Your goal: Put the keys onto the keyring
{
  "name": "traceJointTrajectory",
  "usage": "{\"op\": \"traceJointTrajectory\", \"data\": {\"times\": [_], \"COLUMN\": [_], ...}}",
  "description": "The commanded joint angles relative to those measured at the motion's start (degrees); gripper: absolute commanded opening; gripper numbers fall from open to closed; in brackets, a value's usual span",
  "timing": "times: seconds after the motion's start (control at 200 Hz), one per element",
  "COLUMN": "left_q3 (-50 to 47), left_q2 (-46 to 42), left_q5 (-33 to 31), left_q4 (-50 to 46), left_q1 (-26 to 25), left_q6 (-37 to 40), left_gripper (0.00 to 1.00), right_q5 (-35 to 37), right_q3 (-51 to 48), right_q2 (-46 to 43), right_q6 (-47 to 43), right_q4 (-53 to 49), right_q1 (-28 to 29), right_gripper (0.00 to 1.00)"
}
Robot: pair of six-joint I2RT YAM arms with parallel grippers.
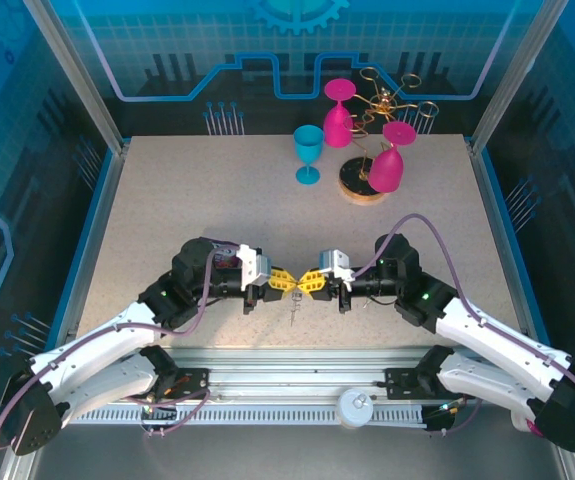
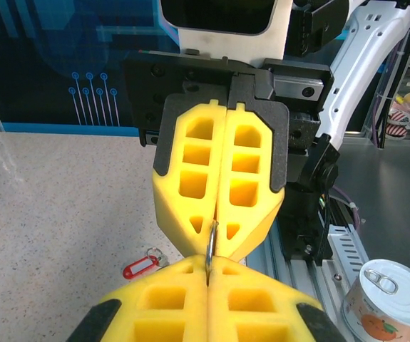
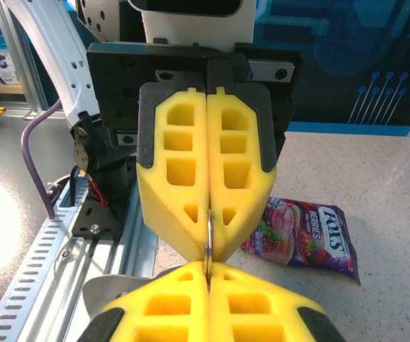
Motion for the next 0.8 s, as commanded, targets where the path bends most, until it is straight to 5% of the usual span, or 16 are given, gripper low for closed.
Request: {"op": "traceJointTrajectory", "data": {"times": [0.0,0.075,0.205,0.35,0.48,0.795], "left_q3": [1.3,1.4,2.5,2.2,1.5,0.2], "left_q2": [-0.4,-1.0,-1.9,-1.7,-1.2,-1.6], "left_q5": [-0.4,-3.9,-14.5,-26.2,-31.8,-34.1], "left_q4": [0.3,-0.1,-5.9,-7.3,-4.3,-2.3], "left_q1": [-0.3,-0.6,-3.8,-7.7,-8.7,-8.9], "left_q6": [1.8,3.2,14.6,31.3,39.9,43.6], "left_gripper": [0.00,0.00,0.00,0.00,0.00,0.00], "right_q5": [1.6,7.2,22.2,38.6,45.0,56.8], "right_q3": [1.2,0.0,-3.5,-6.1,-6.3,-11.6], "right_q2": [-0.4,-1.6,-4.7,-5.5,-5.2,-7.6], "right_q6": [-1.2,-0.8,-0.5,6.6,17.4,37.3], "right_q4": [0.7,0.5,-1.8,-5.3,-9.4,-10.3], "right_q1": [1.2,1.1,0.5,-0.4,-1.4,-1.7], "right_gripper": [0.00,0.34,0.50,0.50,0.46,0.27]}}
